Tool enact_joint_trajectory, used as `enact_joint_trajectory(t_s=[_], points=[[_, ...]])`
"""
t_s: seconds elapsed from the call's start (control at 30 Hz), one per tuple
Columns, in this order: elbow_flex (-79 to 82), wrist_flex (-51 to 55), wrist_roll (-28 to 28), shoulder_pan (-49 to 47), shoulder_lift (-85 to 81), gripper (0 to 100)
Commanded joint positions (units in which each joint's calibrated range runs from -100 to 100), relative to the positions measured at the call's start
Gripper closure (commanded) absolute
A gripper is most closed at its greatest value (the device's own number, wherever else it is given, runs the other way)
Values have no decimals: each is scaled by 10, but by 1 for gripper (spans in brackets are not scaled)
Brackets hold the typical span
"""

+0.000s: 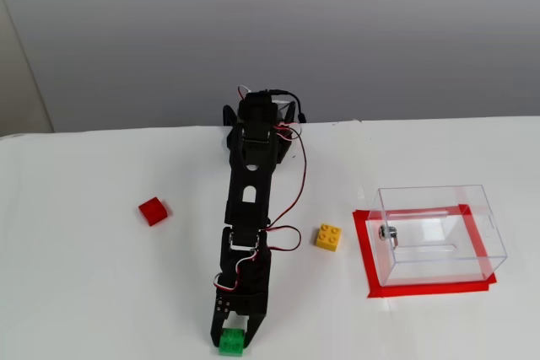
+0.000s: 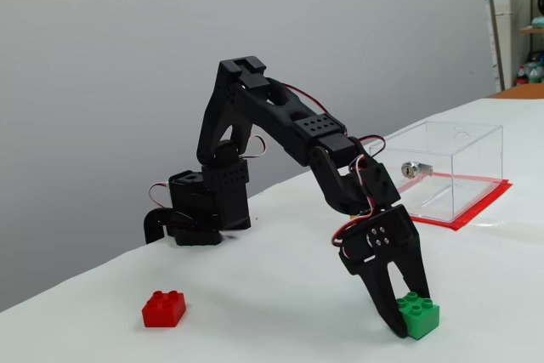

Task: Pick the green lego brick and place it into the transparent box

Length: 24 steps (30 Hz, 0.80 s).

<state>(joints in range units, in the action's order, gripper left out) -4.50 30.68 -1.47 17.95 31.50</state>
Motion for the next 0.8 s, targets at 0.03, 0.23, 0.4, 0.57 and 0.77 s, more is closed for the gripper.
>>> enact_joint_trajectory(t_s=[0.03,0.23,0.4,0.57,0.77], points=[[-24,0,-2,4,-15,91],[-3,1,3,15,-74,91],[45,1,1,23,-148,91],[106,1,-1,38,-217,91],[196,2,-2,46,-324,91]])
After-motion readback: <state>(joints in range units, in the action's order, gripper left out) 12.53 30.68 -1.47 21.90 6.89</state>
